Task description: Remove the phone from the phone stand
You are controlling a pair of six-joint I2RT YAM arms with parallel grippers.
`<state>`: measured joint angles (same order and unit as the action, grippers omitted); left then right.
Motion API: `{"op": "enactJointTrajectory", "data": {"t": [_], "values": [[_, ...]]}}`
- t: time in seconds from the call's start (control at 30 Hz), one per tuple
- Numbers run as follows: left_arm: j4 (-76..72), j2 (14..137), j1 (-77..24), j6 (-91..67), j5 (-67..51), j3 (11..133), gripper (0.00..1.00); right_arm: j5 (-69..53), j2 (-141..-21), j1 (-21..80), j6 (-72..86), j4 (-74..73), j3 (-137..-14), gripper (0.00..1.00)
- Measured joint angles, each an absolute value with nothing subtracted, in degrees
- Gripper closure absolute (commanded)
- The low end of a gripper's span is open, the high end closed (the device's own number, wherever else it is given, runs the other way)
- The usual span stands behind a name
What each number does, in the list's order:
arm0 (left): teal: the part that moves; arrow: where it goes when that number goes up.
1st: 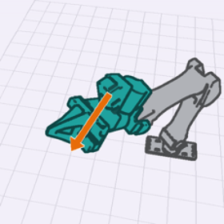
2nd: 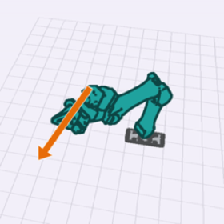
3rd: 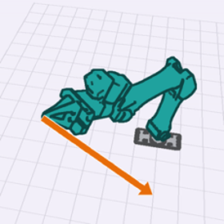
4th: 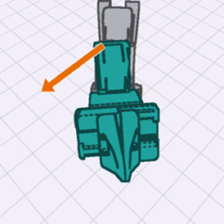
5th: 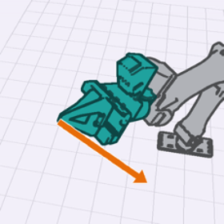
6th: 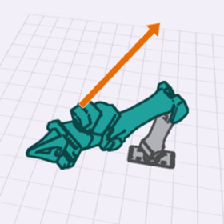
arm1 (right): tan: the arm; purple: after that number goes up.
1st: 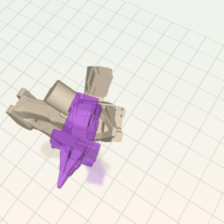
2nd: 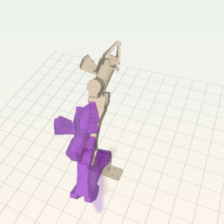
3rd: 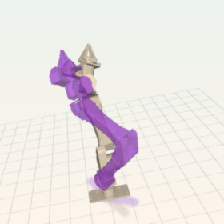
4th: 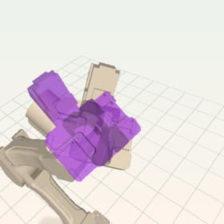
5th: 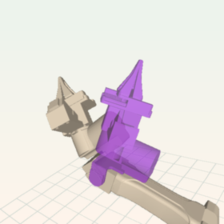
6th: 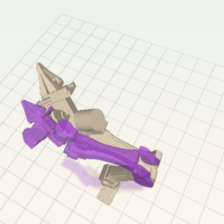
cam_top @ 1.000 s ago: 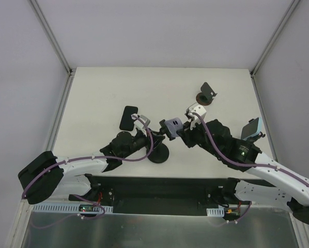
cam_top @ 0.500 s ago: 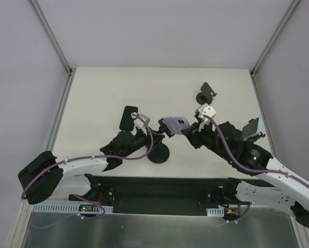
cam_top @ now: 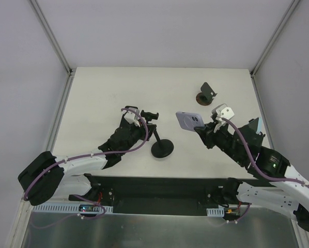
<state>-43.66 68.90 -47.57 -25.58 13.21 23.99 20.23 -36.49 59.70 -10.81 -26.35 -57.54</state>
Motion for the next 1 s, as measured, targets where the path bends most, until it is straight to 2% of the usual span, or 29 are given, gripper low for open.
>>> {"op": "enactJointTrajectory", "data": {"t": [0.47, 0.8, 1.0], "values": [[-41.2, 70.4, -47.1, -21.0, 12.2, 28.1, 1.0, 25.3, -38.2, 59.7, -12.3, -27.3, -53.7, 0.99], [-38.4, 88.8, -40.5, -10.0, 6.5, 47.2, 1.0, 26.8, -34.8, 59.7, -13.1, -26.4, -50.6, 0.99], [-38.7, 102.8, -37.2, -8.5, -0.8, 62.9, 1.0, 26.9, -32.9, 59.7, -13.4, -26.4, -50.1, 0.99]]}}
